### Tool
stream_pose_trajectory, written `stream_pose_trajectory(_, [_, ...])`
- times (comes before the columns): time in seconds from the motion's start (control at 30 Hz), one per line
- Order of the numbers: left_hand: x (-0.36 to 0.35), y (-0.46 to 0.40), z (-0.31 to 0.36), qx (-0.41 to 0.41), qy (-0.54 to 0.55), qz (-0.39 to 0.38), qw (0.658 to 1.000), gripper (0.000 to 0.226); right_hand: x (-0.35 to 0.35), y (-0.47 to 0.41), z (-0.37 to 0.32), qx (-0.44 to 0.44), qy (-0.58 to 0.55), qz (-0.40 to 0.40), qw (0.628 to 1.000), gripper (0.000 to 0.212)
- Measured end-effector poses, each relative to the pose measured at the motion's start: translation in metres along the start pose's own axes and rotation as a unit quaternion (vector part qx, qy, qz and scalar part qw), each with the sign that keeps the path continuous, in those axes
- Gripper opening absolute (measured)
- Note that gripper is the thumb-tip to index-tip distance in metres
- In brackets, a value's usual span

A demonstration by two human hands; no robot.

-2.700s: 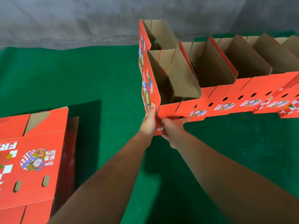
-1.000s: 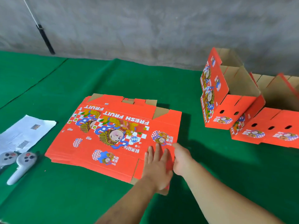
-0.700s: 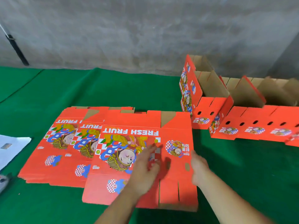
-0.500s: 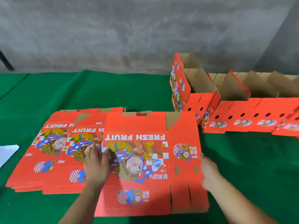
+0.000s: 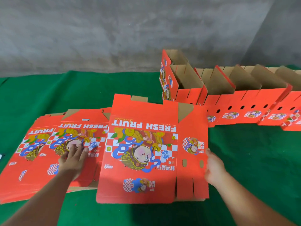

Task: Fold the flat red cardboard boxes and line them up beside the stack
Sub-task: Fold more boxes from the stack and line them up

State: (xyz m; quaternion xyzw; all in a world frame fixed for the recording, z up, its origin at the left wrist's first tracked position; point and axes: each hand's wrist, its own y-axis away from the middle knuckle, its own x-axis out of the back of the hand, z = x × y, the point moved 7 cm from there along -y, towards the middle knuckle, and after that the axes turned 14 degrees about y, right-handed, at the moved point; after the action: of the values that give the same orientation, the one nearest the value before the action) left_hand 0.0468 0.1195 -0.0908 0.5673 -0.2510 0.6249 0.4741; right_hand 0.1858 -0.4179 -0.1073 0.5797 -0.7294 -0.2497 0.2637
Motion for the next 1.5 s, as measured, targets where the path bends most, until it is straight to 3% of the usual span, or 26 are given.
stream_pose_trajectory(0.07, [0.003, -0.009, 0.002, 0.03, 0.013, 0.001, 0.999, 0.057, 0.002, -0.001, -0.003, 0.002, -0.012, 0.004, 1.0, 0.02])
stream_pose_trajectory(0.3, [0.005, -0.014, 0.016, 0.09, 0.166, 0.053, 0.981, 0.055, -0.005, -0.007, -0.002, -0.004, -0.01, -0.009, 1.0, 0.019])
stream_pose_trajectory(0.43, [0.006, -0.007, 0.05, 0.003, 0.183, 0.051, 0.982, 0.061, -0.011, -0.009, 0.002, -0.016, -0.011, -0.014, 1.0, 0.017])
stream_pose_trajectory(0.5, [0.004, -0.006, 0.07, -0.03, 0.28, 0.051, 0.958, 0.058, -0.012, -0.009, 0.001, -0.015, -0.006, -0.01, 1.0, 0.019])
stream_pose_trajectory(0.6, [0.002, -0.005, 0.089, -0.021, 0.392, 0.022, 0.919, 0.063, -0.006, -0.01, -0.002, -0.013, 0.004, 0.004, 1.0, 0.03])
stream_pose_trajectory(0.7, [0.009, 0.006, 0.1, 0.001, 0.5, 0.048, 0.865, 0.071, -0.002, -0.011, -0.003, -0.017, 0.006, -0.005, 1.0, 0.038])
stream_pose_trajectory(0.83, [0.023, 0.019, 0.113, 0.015, 0.572, 0.094, 0.815, 0.039, -0.008, -0.007, -0.013, 0.007, 0.015, -0.042, 0.999, 0.044])
stream_pose_trajectory(0.93, [0.032, 0.025, 0.13, -0.004, 0.574, 0.072, 0.815, 0.05, -0.02, -0.005, -0.019, 0.027, 0.001, -0.104, 0.994, 0.061])
stream_pose_trajectory(1.03, [0.019, 0.028, 0.167, -0.069, 0.555, 0.023, 0.829, 0.06, -0.055, 0.019, -0.033, 0.042, -0.005, -0.264, 0.964, 0.066])
stream_pose_trajectory(1.07, [0.017, 0.03, 0.178, -0.085, 0.562, 0.023, 0.822, 0.065, -0.063, 0.028, -0.041, 0.061, -0.005, -0.285, 0.957, 0.065])
stream_pose_trajectory(1.13, [0.019, 0.035, 0.194, -0.098, 0.613, 0.024, 0.784, 0.072, -0.064, 0.038, -0.053, 0.076, 0.009, -0.26, 0.963, 0.063])
stream_pose_trajectory(1.2, [0.017, 0.037, 0.197, -0.075, 0.646, 0.007, 0.76, 0.102, -0.055, 0.042, -0.058, 0.1, -0.026, -0.231, 0.967, 0.06])
stream_pose_trajectory(1.27, [0.016, 0.041, 0.201, -0.077, 0.66, -0.032, 0.747, 0.098, -0.044, 0.04, -0.058, 0.132, -0.007, -0.201, 0.971, 0.065])
stream_pose_trajectory(1.33, [0.023, 0.05, 0.21, -0.118, 0.65, -0.038, 0.75, 0.068, -0.026, 0.039, -0.06, 0.17, 0.082, -0.142, 0.972, 0.044])
stream_pose_trajectory(1.4, [0.03, 0.059, 0.219, -0.169, 0.632, -0.009, 0.756, 0.052, -0.019, 0.043, -0.065, 0.19, 0.128, -0.158, 0.961, 0.031])
stream_pose_trajectory(1.5, [0.023, 0.067, 0.22, -0.204, 0.542, 0.039, 0.814, 0.063, -0.024, 0.057, -0.074, 0.198, 0.107, -0.267, 0.937, 0.052])
